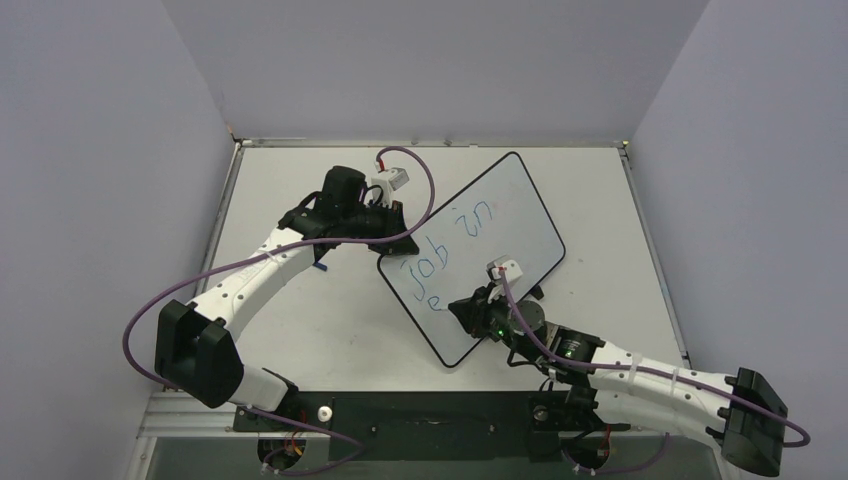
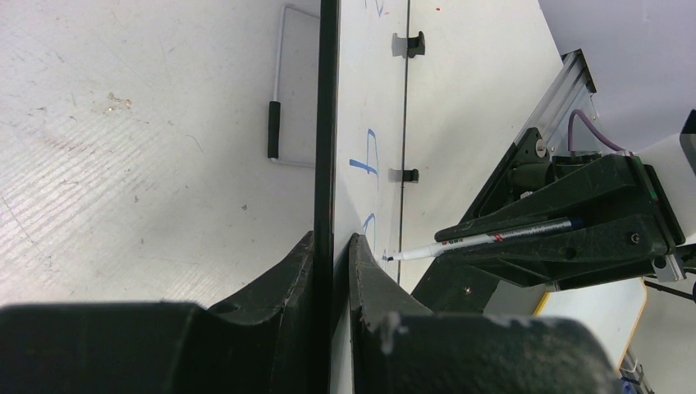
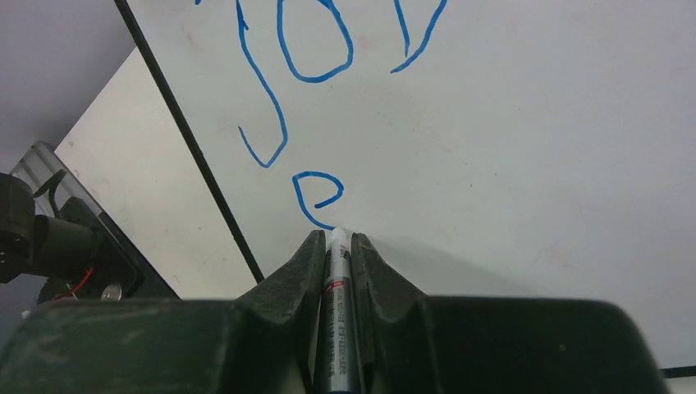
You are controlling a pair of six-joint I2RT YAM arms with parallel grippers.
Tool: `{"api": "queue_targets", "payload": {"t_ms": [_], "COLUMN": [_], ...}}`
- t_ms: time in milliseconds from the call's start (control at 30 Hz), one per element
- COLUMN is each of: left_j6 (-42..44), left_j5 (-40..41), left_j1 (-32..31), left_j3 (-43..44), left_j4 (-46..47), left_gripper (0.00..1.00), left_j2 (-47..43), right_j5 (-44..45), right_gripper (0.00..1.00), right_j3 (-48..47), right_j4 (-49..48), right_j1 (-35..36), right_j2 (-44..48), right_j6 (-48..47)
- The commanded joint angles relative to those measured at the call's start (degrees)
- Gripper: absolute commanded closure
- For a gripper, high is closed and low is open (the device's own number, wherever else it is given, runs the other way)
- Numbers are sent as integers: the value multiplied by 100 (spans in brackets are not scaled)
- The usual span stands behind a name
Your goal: Write a sentence on the whiteboard
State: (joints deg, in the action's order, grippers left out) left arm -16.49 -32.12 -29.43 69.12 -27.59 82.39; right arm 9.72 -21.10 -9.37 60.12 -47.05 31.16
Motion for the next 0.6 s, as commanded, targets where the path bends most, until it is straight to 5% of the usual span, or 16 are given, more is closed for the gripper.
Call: {"api": "queue_targets", "payload": {"t_ms": [0, 267, 567], "left_j6": [454, 462, 470], "left_j5": [786, 786, 760], "left_j1": [-36, -36, -35], "left_j3": [-78, -111, -92], "left_j4": [-411, -391, -362], "left_gripper": [100, 100, 100], "left_j2": [-109, -127, -93], "right_j5": [619, 1098, 616], "right_gripper": [100, 100, 100], "right_j3": [-38, -394, -774], "right_j4": [534, 906, 821], "right_j1": [15, -5, -423], "right_j2": [16, 79, 319], "right_j6": [-62, -235, -533]}}
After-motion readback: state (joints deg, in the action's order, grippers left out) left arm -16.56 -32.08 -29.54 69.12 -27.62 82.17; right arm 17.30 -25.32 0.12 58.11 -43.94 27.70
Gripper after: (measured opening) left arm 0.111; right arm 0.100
